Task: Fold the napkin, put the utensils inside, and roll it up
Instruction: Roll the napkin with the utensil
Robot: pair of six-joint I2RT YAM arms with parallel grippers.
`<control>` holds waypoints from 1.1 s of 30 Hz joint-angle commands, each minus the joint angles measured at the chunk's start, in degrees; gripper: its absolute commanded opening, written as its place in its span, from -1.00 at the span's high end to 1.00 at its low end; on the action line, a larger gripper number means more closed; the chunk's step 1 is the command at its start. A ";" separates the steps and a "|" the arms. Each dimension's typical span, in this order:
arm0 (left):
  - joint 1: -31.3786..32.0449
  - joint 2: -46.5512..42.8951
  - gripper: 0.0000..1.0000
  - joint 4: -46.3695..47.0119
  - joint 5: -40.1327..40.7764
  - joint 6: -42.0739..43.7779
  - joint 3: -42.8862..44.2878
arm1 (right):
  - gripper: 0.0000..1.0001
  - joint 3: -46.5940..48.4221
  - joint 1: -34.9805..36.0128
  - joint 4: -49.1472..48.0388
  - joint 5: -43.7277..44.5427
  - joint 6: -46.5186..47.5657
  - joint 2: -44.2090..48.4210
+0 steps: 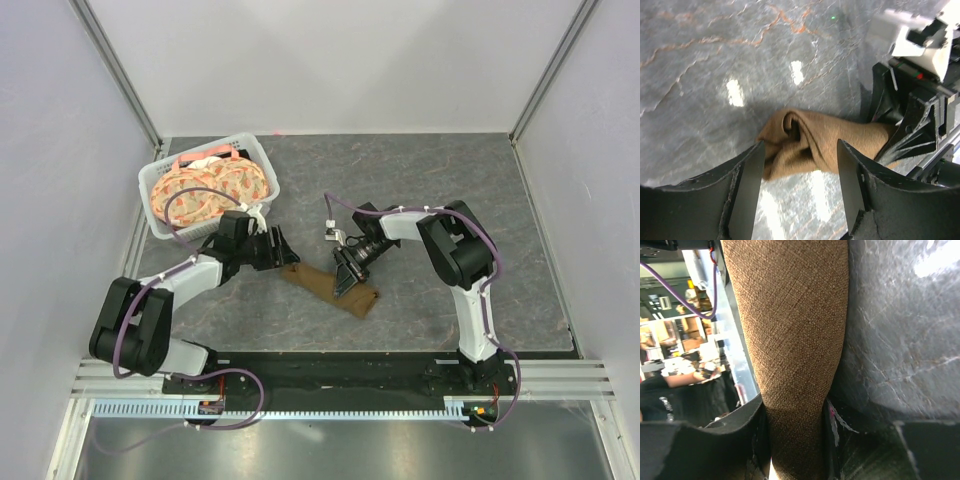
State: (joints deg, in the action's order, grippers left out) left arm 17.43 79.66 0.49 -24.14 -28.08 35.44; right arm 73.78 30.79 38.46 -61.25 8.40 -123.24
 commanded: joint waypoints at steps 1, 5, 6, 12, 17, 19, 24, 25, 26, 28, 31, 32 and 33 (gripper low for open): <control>0.24 2.95 -0.27 8.82 -4.33 0.30 -0.20 | 0.10 0.49 -0.02 1.44 4.21 4.08 -3.23; 0.50 7.43 -0.11 11.81 -7.23 -0.40 -0.37 | 0.10 0.75 -0.20 1.53 4.74 3.90 -3.67; 0.50 8.22 0.03 12.16 -7.76 -0.49 -0.29 | 0.09 0.84 -0.20 1.71 4.83 3.73 -3.67; 0.67 11.92 0.95 9.01 -7.24 -0.40 1.99 | -0.29 1.11 -0.20 1.45 11.58 1.01 0.27; 0.59 13.85 0.96 0.68 -6.09 -0.84 6.04 | -0.71 -1.09 0.24 -3.38 23.18 -4.09 13.70; 0.59 15.43 0.96 -2.66 -6.62 -1.19 8.76 | -0.86 -3.28 2.33 -7.23 31.69 -4.80 20.74; 0.50 18.42 0.96 -9.97 -8.46 -1.89 13.86 | -0.96 -11.72 10.86 -16.82 51.21 -4.98 32.86; 0.50 19.04 0.96 -10.24 -8.90 -1.90 14.21 | -0.96 -12.68 13.83 -19.19 55.41 -5.06 33.58; 0.50 19.39 0.96 -10.77 -9.17 -2.07 14.57 | -0.96 -14.00 15.17 -19.82 57.19 -5.06 34.03; 0.24 19.74 0.96 -11.48 -9.96 -2.33 15.36 | -0.96 -14.80 18.85 -21.13 62.71 -5.59 33.86; 0.24 20.45 0.96 -11.92 -11.18 -2.42 16.06 | -0.96 -15.77 23.07 -22.46 66.34 -5.86 32.10; 0.24 20.71 0.96 -11.92 -11.45 -2.42 16.15 | -0.96 -15.94 23.96 -22.72 68.44 -5.77 31.58; 0.24 20.80 0.96 -12.18 -11.63 -2.42 16.24 | -0.96 -16.03 24.84 -23.07 69.33 -5.68 30.44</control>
State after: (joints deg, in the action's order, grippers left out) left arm 17.72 99.09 -8.32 -33.23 -29.28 50.02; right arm 59.07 52.49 19.46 -3.79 3.55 -90.02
